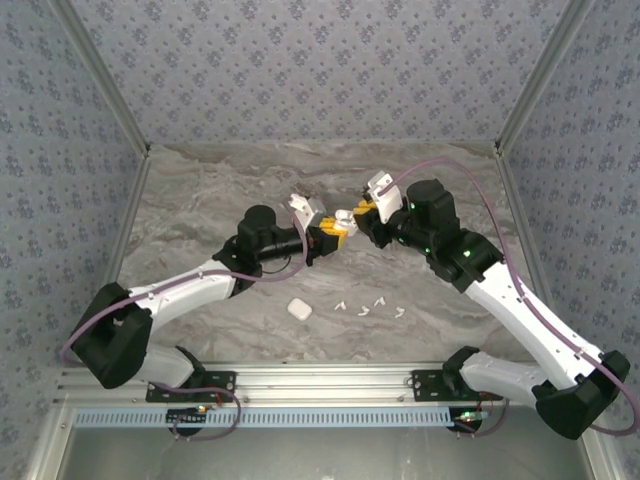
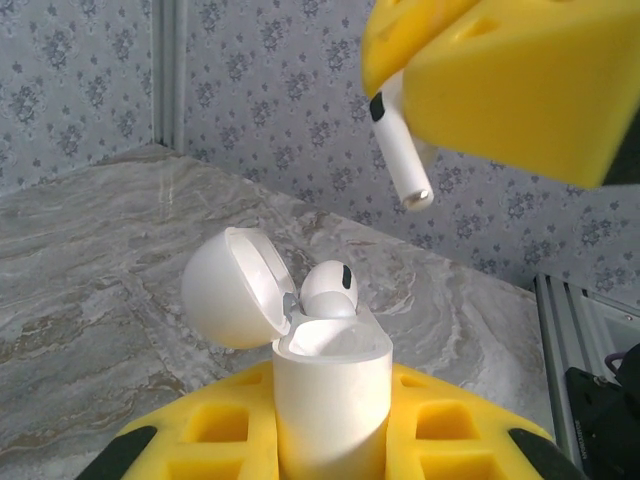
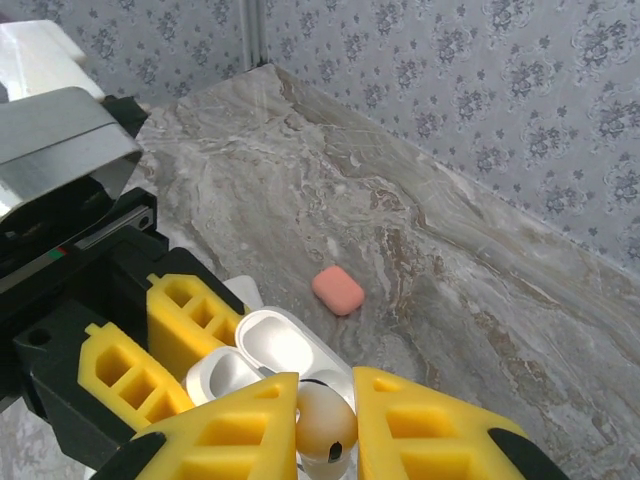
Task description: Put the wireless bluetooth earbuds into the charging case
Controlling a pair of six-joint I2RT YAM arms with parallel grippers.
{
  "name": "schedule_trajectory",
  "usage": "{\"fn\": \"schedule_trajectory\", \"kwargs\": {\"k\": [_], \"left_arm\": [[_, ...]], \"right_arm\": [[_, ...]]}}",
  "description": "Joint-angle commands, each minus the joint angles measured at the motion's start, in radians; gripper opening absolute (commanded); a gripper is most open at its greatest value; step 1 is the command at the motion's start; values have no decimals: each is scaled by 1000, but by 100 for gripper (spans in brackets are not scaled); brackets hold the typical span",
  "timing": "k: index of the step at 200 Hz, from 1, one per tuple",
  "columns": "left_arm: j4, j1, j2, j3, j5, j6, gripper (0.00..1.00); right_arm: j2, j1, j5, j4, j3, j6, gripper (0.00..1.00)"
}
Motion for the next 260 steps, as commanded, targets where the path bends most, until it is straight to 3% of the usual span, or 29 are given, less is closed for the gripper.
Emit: {"fn": "schedule_trajectory", "kwargs": {"k": [1, 181, 221, 260], "left_arm": [[22, 3, 2, 42, 41, -1, 0], [23, 2, 8, 50, 44, -6, 0], [28, 2, 3, 43, 39, -7, 0], [71, 3, -1, 26, 36, -24, 0]], "right_arm": [[13, 10, -12, 0, 26, -26, 20], [67, 36, -102, 6, 16, -20, 22], [60, 23, -181, -7, 41, -1, 29], [24, -25, -252, -16, 105, 52, 50]]}}
